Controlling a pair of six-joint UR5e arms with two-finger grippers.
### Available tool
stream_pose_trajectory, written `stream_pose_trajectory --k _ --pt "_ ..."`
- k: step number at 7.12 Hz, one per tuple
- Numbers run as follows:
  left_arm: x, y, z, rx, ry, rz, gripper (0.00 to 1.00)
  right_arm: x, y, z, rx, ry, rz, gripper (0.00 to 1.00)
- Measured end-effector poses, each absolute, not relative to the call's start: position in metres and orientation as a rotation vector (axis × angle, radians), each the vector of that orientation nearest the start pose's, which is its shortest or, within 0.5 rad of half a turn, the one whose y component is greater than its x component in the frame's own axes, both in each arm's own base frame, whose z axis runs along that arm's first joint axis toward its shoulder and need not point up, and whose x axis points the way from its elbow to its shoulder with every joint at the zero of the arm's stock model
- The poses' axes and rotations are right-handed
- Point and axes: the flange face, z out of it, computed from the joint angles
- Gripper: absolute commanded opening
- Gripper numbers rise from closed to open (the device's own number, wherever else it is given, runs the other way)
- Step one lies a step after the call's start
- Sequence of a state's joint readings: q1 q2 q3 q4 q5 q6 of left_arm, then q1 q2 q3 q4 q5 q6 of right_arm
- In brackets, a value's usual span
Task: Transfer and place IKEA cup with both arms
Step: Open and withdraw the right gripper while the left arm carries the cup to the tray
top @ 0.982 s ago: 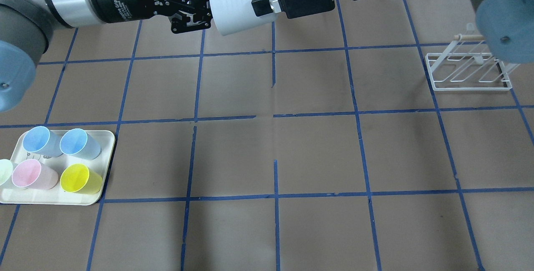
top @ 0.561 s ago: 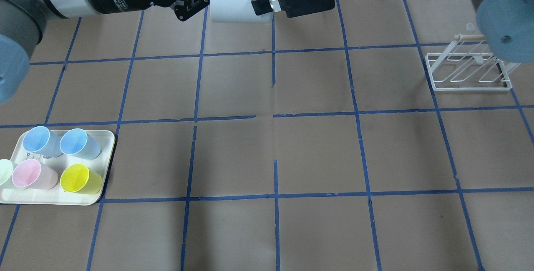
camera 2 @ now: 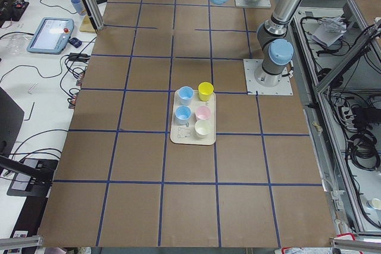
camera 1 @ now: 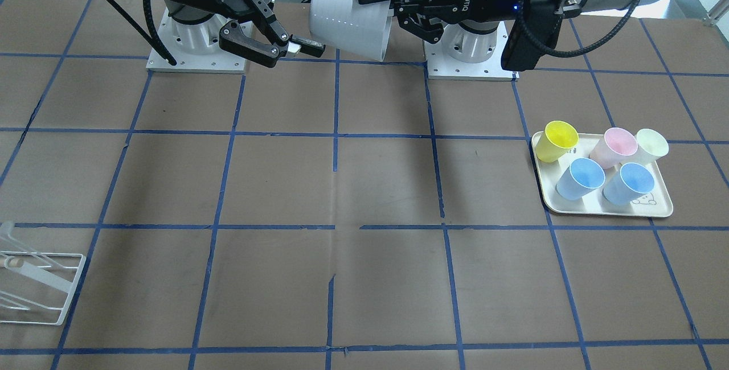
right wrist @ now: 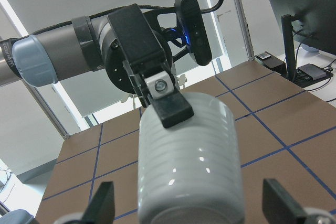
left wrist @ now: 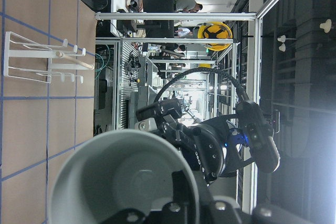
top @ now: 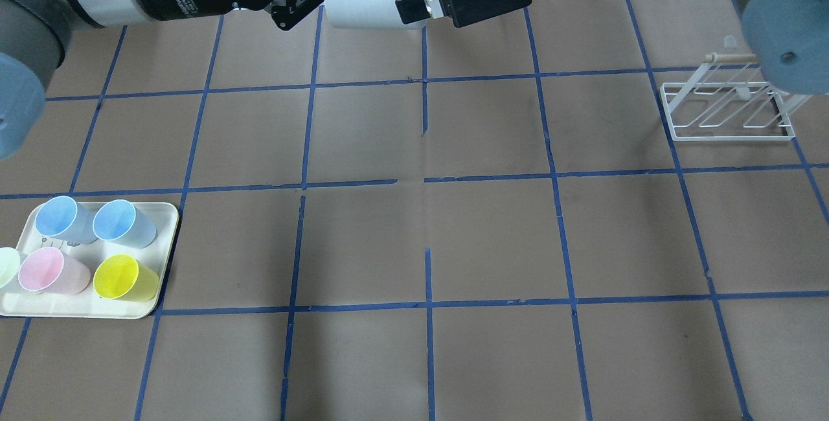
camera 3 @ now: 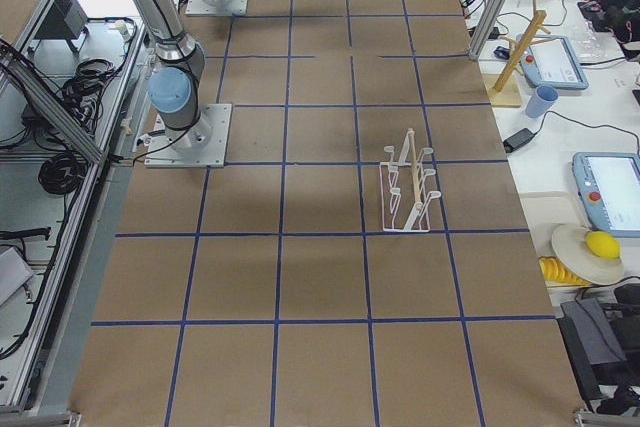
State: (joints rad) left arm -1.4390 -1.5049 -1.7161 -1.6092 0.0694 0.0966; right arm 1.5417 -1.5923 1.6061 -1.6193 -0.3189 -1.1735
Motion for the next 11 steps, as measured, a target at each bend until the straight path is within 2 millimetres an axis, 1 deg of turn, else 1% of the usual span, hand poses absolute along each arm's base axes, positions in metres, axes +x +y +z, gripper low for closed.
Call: stream_pose_trajectory --k 2,3,4,5,6,8,9,10,11 --pt "-0.165 -0.483 0.545 0.131 -1.678 0.083 0.00 0.213 -0.491 0.555 -1.100 1.661 -0.836 1.00" --pt "-0.153 -0.484 0.547 0.148 -1.774 0.098 0.00 0.212 -0.491 0.553 -1.098 1.677 -0.824 1.00" --pt "-0.134 -0.487 0.549 0.174 -1.896 0.125 0.00 0.211 -0.490 0.551 -1.092 1.727 -0.785 1.00" --pt "-0.113 -0.490 0.549 0.206 -2.019 0.151 0.00 0.207 -0.487 0.546 -1.091 1.827 -0.718 1.00" --pt "-0.088 -0.492 0.542 0.243 -2.162 0.170 0.00 0.202 -0.483 0.538 -1.092 1.952 -0.638 1.00" --pt "-0.026 -0.490 0.519 0.282 -2.532 0.183 0.00 0.184 -0.482 0.512 -1.084 2.231 -0.449 1.00" --pt "0.004 -0.485 0.511 0.251 -2.732 0.168 0.00 0.175 -0.481 0.504 -1.071 2.363 -0.368 1.00" --pt "0.035 -0.478 0.505 0.178 -2.913 0.135 0.00 0.164 -0.479 0.502 -1.053 2.502 -0.300 1.00" --pt "0.070 -0.469 0.497 0.071 -3.027 0.088 0.00 0.152 -0.475 0.507 -1.021 2.645 -0.244 1.00"
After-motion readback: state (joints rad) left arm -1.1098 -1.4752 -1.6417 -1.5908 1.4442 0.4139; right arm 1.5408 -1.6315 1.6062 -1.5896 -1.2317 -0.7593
